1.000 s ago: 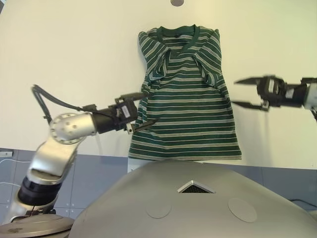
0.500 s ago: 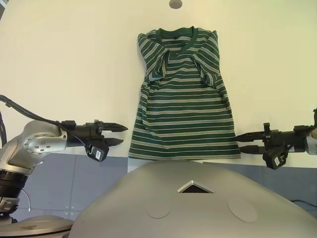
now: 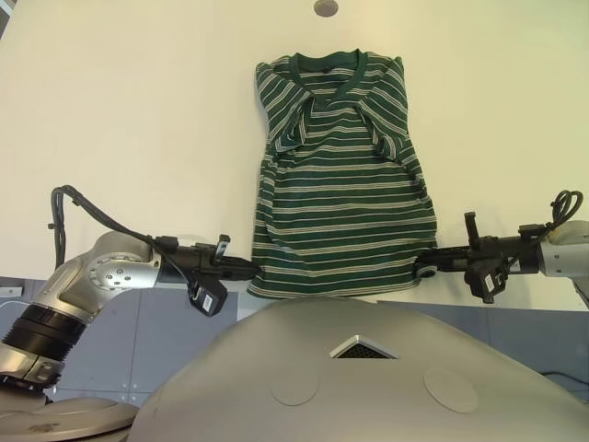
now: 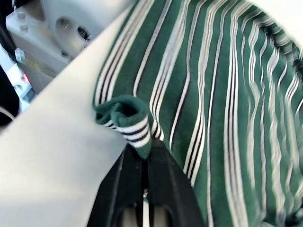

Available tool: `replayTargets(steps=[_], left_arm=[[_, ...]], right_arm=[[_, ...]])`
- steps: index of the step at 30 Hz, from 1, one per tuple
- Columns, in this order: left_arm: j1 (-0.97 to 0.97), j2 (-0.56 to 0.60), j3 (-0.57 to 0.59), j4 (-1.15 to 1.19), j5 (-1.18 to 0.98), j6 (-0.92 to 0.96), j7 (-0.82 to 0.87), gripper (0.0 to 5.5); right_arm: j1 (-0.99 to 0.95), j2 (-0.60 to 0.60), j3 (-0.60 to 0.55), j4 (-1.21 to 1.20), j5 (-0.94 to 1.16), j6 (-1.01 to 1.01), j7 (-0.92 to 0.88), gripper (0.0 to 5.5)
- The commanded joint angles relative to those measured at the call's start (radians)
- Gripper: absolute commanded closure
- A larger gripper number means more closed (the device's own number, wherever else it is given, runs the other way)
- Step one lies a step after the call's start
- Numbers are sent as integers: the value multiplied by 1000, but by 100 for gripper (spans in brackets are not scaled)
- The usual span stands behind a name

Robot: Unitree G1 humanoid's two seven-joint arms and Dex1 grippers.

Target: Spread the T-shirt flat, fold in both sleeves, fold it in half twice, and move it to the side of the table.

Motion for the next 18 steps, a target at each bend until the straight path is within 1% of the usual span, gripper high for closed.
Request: replayTargets(steps=[1, 2, 3, 5, 7, 9, 10, 13, 14, 16, 17, 18], left_arm=[[-33, -14, 7, -6, -249, 229, -32, 547], [-72, -37, 32, -33, -399, 351, -32, 547], [-142, -73, 65, -37, -540, 479, -28, 547], [-306, -142, 128, 17, -749, 706, -33, 547], [-511, -243, 154, 228, -803, 865, -49, 547], [-723, -360, 143, 526, -734, 933, -34, 547], [-821, -419, 154, 673, -705, 940, 3, 547], [-1008, -546, 201, 965, -678, 938, 85, 547], [-1042, -577, 198, 1042, -659, 942, 98, 550], [-1085, -622, 209, 1175, -631, 951, 132, 550], [-1105, -639, 253, 1237, -648, 976, 185, 526], [-1124, -652, 315, 1293, -678, 1010, 248, 507]], right_arm=[[-66, -51, -24, -126, 214, 317, 74, 550], [-163, -27, -39, -120, 262, 423, 88, 550], [-304, 23, -48, -64, 280, 510, 96, 550], [-586, 142, -55, 114, 272, 641, 90, 550], [-823, 270, -45, 378, 188, 675, 38, 550], [-996, 386, -31, 647, 96, 680, -55, 550], [-1067, 441, -31, 769, 63, 691, -113, 550], [-1171, 544, -19, 993, -34, 707, -296, 550], [-1176, 566, -11, 1035, -63, 712, -341, 521], [-1180, 610, -18, 1096, -99, 718, -425, 488], [-1182, 629, -27, 1120, -119, 710, -501, 473], [-1188, 641, -47, 1144, -134, 712, -615, 449]])
